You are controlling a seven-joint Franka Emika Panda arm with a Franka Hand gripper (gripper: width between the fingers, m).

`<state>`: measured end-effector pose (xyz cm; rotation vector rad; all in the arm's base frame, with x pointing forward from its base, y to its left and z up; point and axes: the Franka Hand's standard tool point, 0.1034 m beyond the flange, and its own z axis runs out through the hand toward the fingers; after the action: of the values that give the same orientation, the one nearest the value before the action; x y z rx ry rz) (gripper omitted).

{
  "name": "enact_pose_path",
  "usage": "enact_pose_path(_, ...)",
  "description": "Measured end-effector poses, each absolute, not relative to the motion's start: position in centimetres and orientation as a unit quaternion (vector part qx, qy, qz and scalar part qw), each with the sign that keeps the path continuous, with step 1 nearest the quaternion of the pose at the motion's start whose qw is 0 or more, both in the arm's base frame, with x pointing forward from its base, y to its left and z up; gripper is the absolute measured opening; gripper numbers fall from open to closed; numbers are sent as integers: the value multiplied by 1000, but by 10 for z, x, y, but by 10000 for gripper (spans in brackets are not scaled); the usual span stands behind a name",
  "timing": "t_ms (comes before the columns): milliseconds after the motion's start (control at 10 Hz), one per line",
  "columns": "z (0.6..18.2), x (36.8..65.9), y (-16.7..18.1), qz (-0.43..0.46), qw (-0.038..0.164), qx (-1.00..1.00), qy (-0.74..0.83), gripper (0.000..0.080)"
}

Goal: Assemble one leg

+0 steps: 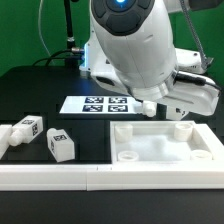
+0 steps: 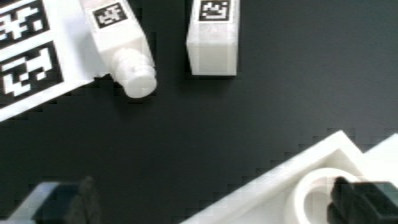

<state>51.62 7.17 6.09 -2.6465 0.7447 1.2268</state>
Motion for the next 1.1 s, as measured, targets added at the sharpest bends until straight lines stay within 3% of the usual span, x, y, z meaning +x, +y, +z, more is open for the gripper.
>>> enact_pose_path(200,75,499,96,385,64,-888,244,649)
enact_pose_path(400,76,469,113,393,67,-882,252,649)
enact_pose_path(800,73,468,111,395,66,-881,253,649)
enact_pose_path(900,64,468,110,394,76,-875,271,649)
enact_pose_path(1100,40,453,124,387,65,-878,274,649)
